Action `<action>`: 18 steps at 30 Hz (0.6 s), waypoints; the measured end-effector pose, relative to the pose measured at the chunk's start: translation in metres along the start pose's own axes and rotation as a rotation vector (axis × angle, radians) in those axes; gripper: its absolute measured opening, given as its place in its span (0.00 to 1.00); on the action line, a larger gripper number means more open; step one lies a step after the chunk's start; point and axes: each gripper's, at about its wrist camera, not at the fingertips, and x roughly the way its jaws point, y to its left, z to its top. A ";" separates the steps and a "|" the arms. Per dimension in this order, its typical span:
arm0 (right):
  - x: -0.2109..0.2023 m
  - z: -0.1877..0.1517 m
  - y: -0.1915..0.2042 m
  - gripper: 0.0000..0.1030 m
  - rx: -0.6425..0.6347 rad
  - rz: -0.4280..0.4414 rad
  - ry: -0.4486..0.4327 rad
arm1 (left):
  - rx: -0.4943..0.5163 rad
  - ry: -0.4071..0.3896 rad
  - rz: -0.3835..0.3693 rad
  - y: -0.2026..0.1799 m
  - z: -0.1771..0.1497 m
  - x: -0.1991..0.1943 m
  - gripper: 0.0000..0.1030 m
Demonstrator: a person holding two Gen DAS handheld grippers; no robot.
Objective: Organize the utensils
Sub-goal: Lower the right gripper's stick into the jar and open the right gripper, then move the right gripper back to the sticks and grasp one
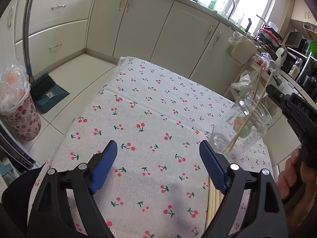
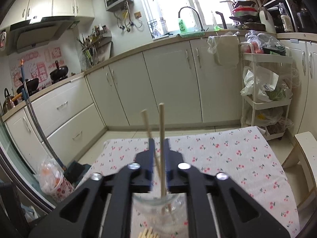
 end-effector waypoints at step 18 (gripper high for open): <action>-0.077 -0.111 0.009 0.31 0.023 -0.069 0.340 | 0.109 0.036 0.051 -0.020 -0.026 -0.077 0.80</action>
